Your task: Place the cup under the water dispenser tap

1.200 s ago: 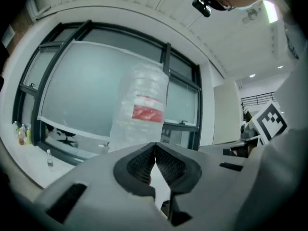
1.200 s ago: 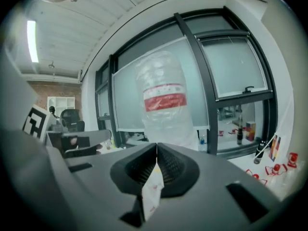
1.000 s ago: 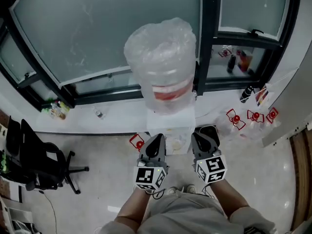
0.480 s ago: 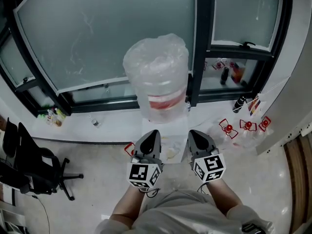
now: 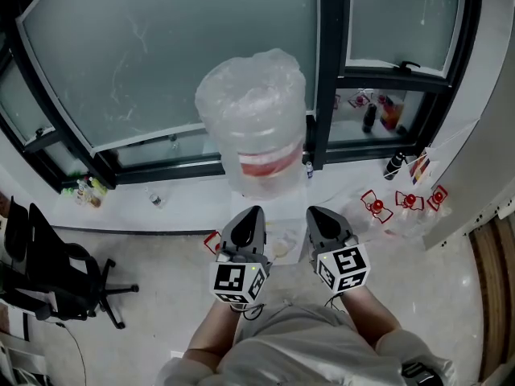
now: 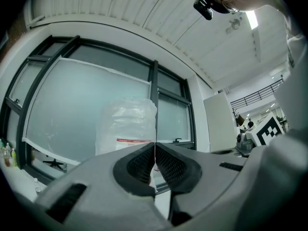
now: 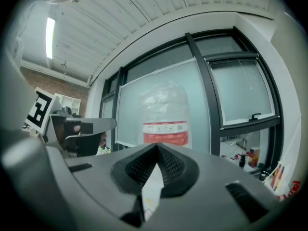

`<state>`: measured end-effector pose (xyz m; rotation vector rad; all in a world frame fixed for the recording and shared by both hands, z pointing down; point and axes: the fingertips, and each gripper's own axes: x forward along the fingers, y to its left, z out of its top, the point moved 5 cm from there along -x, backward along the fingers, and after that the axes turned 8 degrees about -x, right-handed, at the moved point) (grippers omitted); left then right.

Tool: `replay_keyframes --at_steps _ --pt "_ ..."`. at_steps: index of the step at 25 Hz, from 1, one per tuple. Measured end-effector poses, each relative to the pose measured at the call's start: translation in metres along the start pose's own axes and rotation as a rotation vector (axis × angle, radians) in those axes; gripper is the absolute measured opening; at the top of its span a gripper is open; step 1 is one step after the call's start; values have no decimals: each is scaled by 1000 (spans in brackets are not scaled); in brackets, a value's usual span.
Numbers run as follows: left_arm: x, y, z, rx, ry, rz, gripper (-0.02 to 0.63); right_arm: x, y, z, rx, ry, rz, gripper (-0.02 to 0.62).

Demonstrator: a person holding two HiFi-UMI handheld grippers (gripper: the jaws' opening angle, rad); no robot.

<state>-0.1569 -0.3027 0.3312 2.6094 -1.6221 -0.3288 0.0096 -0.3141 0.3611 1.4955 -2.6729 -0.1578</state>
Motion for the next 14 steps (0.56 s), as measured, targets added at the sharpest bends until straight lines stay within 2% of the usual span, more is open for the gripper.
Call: replay_keyframes --at_steps 14 --pt "8 10 -2 -15 9 2 20 12 1 -4 -3 18 10 28"
